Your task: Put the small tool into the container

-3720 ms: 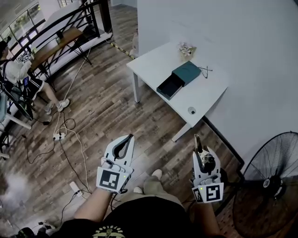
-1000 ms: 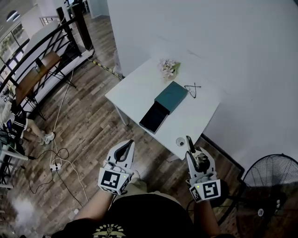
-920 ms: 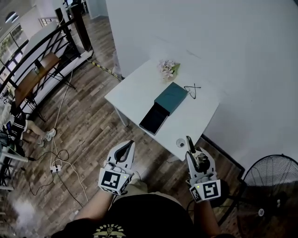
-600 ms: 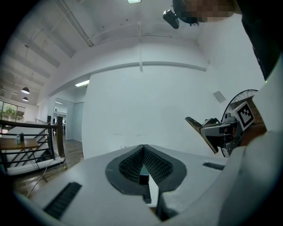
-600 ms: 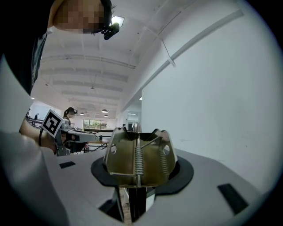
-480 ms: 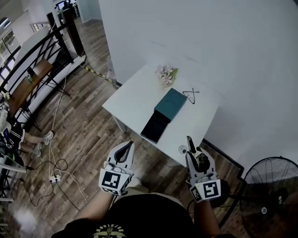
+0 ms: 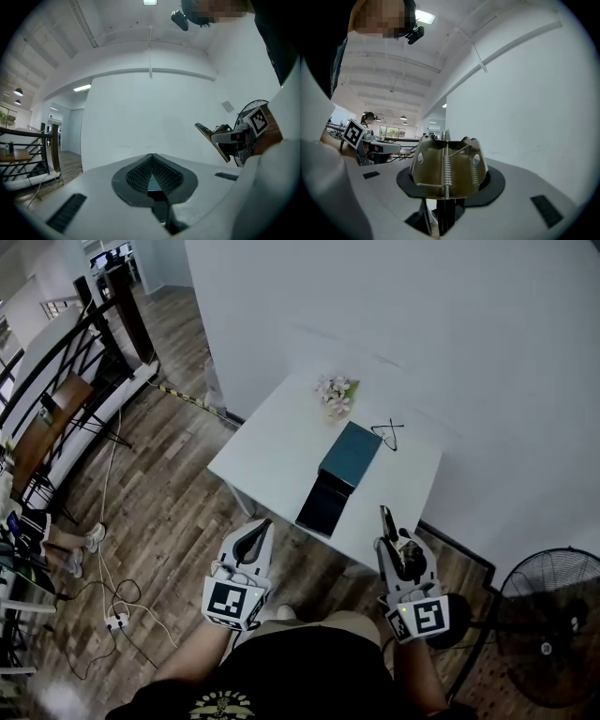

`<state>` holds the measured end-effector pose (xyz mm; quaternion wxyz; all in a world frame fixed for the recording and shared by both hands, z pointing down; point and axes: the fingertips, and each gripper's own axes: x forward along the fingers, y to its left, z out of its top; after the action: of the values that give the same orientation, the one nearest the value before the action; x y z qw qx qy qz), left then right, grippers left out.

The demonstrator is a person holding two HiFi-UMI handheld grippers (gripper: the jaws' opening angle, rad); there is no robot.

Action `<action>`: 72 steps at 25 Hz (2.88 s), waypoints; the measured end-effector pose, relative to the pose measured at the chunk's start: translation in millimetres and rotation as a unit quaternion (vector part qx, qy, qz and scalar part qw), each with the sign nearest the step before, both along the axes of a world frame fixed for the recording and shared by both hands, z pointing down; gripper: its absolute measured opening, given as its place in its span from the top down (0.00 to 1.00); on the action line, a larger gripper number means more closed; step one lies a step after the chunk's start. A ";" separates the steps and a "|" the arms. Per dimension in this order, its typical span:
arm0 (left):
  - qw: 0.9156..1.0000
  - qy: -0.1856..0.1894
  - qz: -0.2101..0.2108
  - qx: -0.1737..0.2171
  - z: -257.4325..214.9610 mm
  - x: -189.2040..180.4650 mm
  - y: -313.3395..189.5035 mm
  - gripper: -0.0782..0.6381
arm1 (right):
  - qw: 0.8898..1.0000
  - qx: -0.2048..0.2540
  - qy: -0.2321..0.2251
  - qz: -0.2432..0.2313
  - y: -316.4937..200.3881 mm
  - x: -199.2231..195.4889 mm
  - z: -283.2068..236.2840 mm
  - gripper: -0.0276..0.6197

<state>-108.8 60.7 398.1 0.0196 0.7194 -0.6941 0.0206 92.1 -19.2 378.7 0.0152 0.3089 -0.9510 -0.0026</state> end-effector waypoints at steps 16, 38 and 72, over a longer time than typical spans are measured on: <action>0.999 0.009 0.022 -0.036 31.5 -13.6 -18.9 0.88 | 0.999 -0.021 0.009 0.026 -21.1 -6.2 21.4 0.70; 0.997 0.012 0.009 -0.080 64.0 -23.9 -65.0 0.88 | 0.998 -0.064 0.020 -0.010 -70.5 -34.8 60.6 0.70; 0.997 -0.003 -0.037 -0.064 48.5 -82.9 -220.5 0.88 | 0.991 -0.099 0.015 -0.087 -227.6 -127.8 75.4 0.70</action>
<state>-191.6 -159.8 446.6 0.0642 0.6906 -0.7173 0.0662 -35.7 -246.7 454.1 0.0599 0.2220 -0.9694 0.0858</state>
